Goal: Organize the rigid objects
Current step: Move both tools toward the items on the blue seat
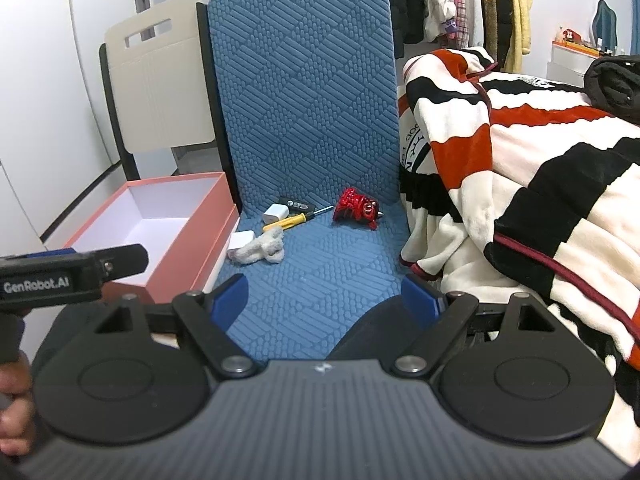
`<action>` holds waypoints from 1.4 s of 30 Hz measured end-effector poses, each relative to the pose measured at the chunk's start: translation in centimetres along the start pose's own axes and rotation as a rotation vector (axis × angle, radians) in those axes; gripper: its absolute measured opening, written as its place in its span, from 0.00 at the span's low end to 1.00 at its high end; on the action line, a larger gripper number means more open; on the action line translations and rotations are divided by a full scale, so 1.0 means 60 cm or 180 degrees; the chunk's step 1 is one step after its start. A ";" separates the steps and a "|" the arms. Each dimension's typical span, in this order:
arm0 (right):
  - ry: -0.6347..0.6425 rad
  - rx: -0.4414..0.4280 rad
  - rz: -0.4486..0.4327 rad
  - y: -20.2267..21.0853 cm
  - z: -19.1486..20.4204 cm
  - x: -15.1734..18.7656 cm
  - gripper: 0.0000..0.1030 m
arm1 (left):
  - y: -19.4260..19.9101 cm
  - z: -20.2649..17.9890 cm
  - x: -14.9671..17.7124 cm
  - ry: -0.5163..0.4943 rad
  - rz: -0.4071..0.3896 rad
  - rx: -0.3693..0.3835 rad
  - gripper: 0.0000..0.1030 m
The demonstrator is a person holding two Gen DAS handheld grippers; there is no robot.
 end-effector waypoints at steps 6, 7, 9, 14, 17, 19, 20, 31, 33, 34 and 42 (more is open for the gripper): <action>0.0011 0.0019 -0.0026 -0.010 0.001 0.001 0.83 | -0.017 0.000 0.003 -0.0053 -0.0002 -0.0018 1.00; 0.0014 0.0014 -0.0027 -0.013 0.001 0.003 0.83 | -0.023 0.001 0.004 -0.0057 0.0015 -0.0021 1.00; -0.0011 0.0029 -0.0015 -0.020 -0.001 0.006 0.83 | -0.035 0.004 0.006 -0.0045 0.0040 -0.0018 1.00; -0.0137 -0.0029 0.0041 -0.043 -0.005 0.013 0.83 | -0.060 0.010 0.003 -0.0052 0.0095 -0.0024 1.00; -0.0130 -0.0017 0.0041 -0.052 -0.004 0.013 0.83 | -0.071 0.011 -0.002 -0.0045 0.0098 -0.0041 1.00; -0.0131 -0.0022 0.0053 -0.056 -0.005 0.012 0.83 | -0.075 0.010 -0.005 -0.0040 0.0105 -0.0034 1.00; -0.0133 -0.0032 0.0055 -0.057 -0.006 0.011 0.83 | -0.077 0.009 -0.007 -0.0035 0.0110 -0.0035 1.00; -0.0202 0.0040 0.0019 -0.070 -0.028 0.006 0.83 | -0.100 0.007 -0.006 -0.0039 0.0131 -0.0059 1.00; -0.0215 -0.0001 0.0026 -0.073 -0.030 0.007 0.83 | -0.106 0.006 -0.004 -0.0040 0.0136 -0.0055 1.00; -0.0206 -0.0013 0.0028 -0.075 -0.030 0.008 0.83 | -0.107 0.006 -0.003 -0.0042 0.0123 -0.0063 1.00; -0.0107 -0.0071 0.0089 -0.089 -0.021 0.016 0.83 | -0.115 0.005 0.001 0.0018 0.0080 -0.0105 1.00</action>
Point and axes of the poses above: each gripper's, at about its wrist camera, not at the fingertips, and y roughly against the way its jaws point, z to its left, x to its underside, the point moved 8 cm from there along -y, roughly the way its jaws point, and after that the axes turned 11 degrees about z, right-handed, at the moved point
